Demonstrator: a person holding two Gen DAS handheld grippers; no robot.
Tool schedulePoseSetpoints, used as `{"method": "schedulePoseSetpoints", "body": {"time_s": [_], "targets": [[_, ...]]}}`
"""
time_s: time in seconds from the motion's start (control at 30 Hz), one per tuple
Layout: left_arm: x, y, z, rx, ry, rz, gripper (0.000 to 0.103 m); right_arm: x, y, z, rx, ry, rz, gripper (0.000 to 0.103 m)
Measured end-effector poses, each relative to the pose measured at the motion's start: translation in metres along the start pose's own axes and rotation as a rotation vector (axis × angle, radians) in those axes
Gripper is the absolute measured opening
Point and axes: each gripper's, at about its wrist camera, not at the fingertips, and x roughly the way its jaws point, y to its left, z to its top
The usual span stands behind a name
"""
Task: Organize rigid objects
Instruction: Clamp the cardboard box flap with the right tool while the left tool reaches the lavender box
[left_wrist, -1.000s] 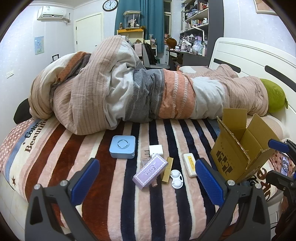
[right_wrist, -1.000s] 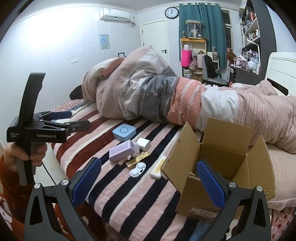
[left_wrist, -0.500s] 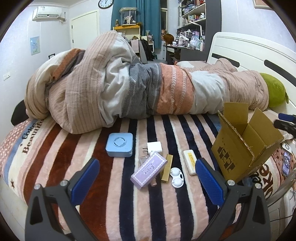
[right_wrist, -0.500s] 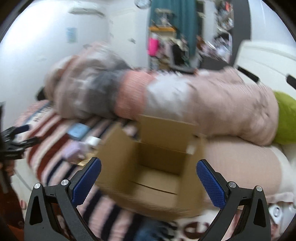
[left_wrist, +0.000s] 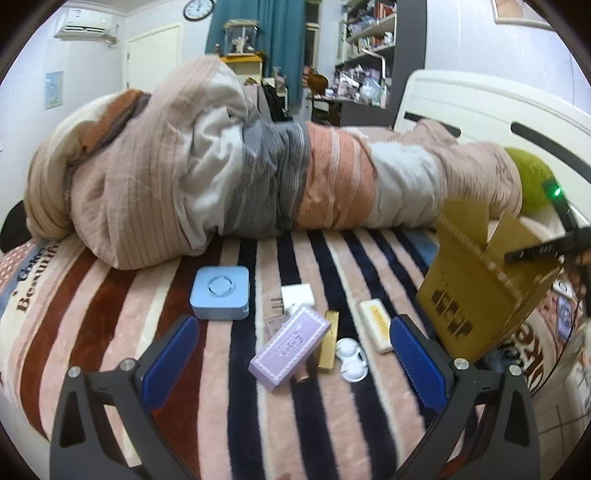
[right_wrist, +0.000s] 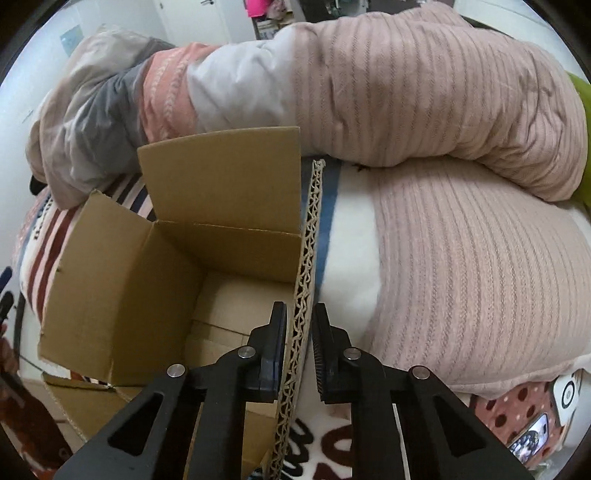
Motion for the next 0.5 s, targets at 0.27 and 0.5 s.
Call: {"method": "schedulePoseSetpoints", "body": {"time_s": [0.27,0.5], "targets": [[0.076,0.02,-0.023,0.087,0.139,-0.138,0.088,0.003,0.0,-0.002,0.004,-0.006,0.01,0.008],[0.131,0.029,-0.027,0.046,0.219,-0.216,0.052,0.003,0.002,-0.002,0.004,-0.004,0.015,0.008]]}}
